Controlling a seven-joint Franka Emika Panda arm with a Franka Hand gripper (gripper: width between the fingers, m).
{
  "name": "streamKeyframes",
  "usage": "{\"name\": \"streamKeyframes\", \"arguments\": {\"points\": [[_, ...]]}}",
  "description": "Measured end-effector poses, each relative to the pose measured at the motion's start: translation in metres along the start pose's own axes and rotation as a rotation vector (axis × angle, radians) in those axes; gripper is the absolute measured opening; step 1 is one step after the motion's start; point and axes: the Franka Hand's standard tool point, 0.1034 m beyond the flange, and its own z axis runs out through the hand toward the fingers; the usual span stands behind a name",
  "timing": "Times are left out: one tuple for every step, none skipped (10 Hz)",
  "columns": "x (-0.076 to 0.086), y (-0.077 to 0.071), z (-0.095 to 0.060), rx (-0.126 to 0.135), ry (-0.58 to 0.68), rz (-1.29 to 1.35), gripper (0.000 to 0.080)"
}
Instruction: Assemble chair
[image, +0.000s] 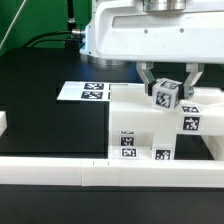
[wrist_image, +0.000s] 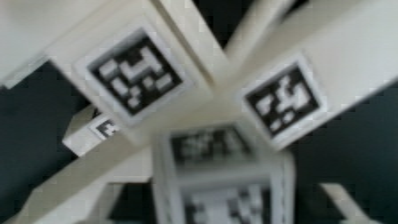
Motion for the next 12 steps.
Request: {"name": "streamKeyframes", "arguments": {"points": [[0.000,0.000,0.001,-0.001,-0.001,-0.008,0.0472],[0.000,0.000,0.001,-0.002,-0.003,-0.043,0.0472],[-0.001,0.000,-0.001,-0.011,-0.024,-0.105,0.0608],[-0.001,-0.004,-0.003,-0.017,-0.040,-0.171,0.0637],[0.001,-0.005,-0.004,-0.015,-0.049,-0.321,0.0637],[0.002,-0.007,-0.005,-0.012,-0.050,-0.362,0.0647],[0.003,-0.005,-0.004,-0.014,-0.045,-0.431,0.0647],[0.004,-0.005,-0.003,-0.017,-0.044,-0.517,0.0648],[0.005,-0.004,-0.004,-0.016,-0.044,-0.580,0.0648],[0.007,-0.001,-0.004,-0.016,-0.044,-0.648,0.0648],[0.010,0.002,-0.004,-0.015,-0.044,-0.730,0.0648],[0.013,0.006,-0.004,-0.014,-0.044,-0.795,0.0648]]}}
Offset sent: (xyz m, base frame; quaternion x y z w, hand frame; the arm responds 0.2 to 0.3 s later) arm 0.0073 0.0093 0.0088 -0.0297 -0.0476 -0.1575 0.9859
